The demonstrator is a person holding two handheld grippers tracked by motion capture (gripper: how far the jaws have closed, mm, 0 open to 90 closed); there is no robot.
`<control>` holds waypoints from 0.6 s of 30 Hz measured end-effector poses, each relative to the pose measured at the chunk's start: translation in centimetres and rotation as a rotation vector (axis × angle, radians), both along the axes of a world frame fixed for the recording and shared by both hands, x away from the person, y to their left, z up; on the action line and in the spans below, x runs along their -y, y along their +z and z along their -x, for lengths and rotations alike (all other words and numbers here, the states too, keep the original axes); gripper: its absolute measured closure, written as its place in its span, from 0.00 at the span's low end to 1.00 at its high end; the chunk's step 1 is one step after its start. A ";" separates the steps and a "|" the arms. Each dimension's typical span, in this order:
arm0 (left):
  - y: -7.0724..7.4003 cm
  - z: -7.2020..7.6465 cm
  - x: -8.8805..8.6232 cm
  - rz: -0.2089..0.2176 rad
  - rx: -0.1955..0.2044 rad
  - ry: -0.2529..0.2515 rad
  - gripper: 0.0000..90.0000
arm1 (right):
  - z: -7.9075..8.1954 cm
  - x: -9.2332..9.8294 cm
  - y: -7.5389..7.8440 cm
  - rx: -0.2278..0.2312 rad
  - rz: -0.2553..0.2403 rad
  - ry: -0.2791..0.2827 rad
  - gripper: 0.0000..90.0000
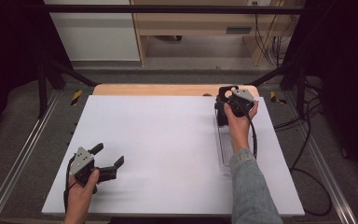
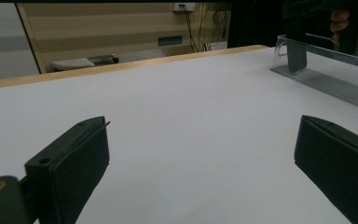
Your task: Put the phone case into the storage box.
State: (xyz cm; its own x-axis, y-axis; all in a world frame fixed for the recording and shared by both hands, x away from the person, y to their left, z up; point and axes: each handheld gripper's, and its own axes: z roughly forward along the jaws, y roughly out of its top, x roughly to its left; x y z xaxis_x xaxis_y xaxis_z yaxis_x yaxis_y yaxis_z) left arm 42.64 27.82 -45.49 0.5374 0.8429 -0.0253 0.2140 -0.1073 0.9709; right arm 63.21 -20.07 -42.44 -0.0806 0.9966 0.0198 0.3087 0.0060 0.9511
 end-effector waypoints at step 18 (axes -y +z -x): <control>0.0 0.0 -0.1 0.000 0.000 0.006 0.04 | 1.1 0.2 1.2 0.008 -0.020 0.010 0.05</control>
